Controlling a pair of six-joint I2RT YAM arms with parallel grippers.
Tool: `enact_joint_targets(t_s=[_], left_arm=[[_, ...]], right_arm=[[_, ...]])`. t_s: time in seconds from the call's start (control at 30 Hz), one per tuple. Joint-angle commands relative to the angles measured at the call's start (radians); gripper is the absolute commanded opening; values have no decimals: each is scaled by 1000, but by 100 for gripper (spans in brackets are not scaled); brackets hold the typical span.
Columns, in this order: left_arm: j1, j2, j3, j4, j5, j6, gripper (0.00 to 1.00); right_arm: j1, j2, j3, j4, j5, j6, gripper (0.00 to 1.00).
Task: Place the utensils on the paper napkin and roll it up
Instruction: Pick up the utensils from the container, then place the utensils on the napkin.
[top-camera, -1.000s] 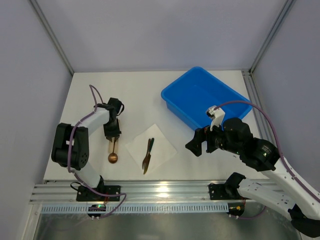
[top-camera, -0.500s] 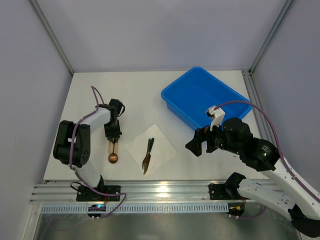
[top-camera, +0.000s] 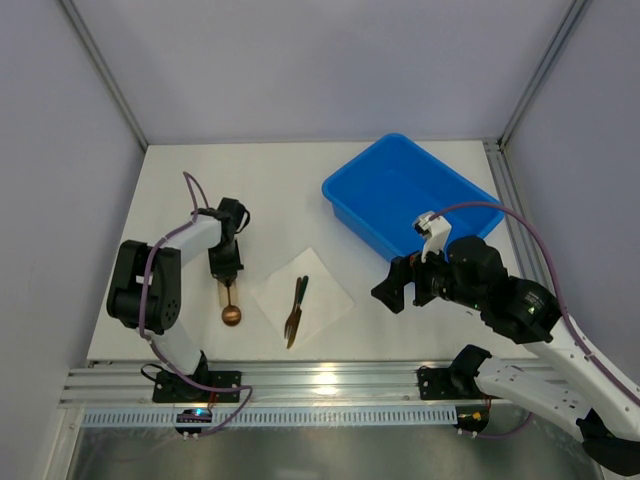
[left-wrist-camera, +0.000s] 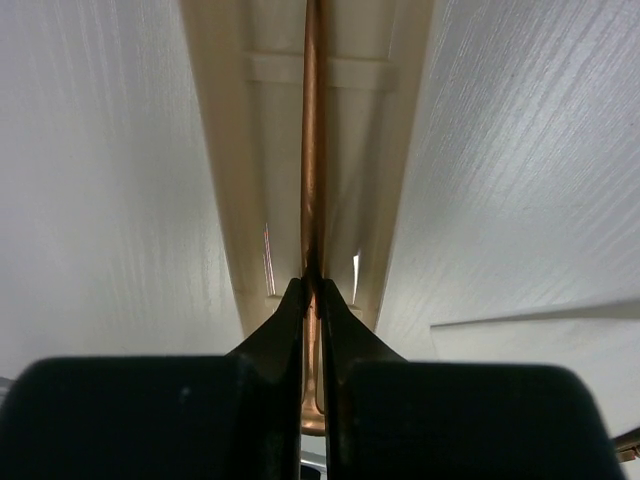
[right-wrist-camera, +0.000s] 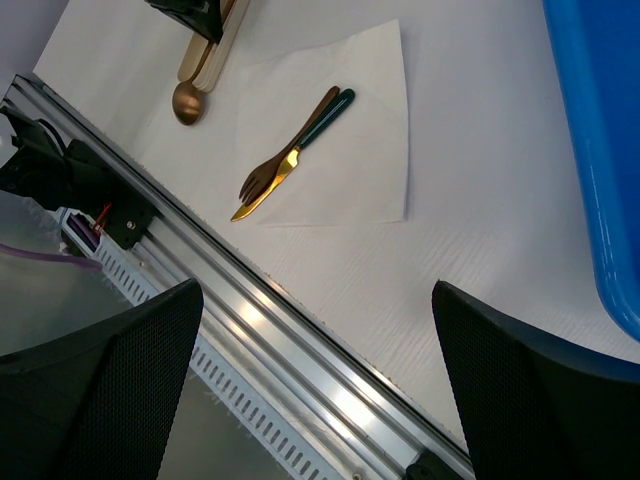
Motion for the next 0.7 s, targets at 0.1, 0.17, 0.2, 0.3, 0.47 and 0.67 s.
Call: enact_joint_targets(t_s=[0.1,0.17,0.2,0.3,0.47,0.67], left_arm=[[2,-59,44,-43,-23,1,0],[1,-97,67,-75,-33,1,0],[2,-114,77,-87,-35,2,0],[-10,-173,125,-141,-36,4,0],[-123,-227,194,-202,37,-37,0],[-356,-214,185,-134,98,-160,0]], right_arm=[[6,-15,25,4,5,-6,99],[6,-13,25,3,3,-6,99],[6,-12,25,4,3,-4,99],[6,-12,27,7,2,-4,100],[6,-3,32,9,3,-4,99],[6,4,33,15,3,1,99]])
